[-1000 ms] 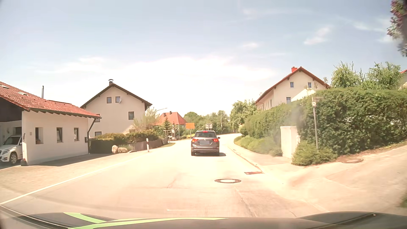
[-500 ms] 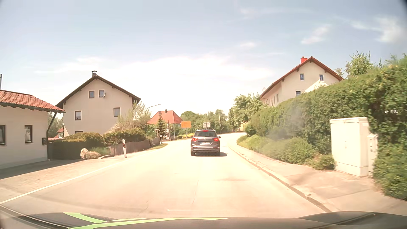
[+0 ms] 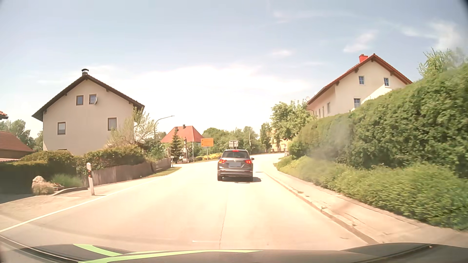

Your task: Follow the waypoints while adhering to traffic rules and regulations

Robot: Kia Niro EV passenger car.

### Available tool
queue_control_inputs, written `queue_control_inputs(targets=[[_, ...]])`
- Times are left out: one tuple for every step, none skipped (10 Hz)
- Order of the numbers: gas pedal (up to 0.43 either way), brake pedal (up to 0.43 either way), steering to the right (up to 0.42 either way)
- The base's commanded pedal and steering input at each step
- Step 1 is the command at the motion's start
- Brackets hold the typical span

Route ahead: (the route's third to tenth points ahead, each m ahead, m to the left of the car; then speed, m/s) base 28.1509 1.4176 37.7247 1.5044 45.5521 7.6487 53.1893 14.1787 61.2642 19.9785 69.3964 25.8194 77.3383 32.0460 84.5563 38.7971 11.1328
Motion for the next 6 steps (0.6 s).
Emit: queue_control_inputs(targets=[[0.000,0.073,0.012],[0.000,0.085,0.012],[0.000,0.098,0.012],[0.000,0.110,0.012],[0.000,0.110,0.011],[0.000,0.116,0.008]])
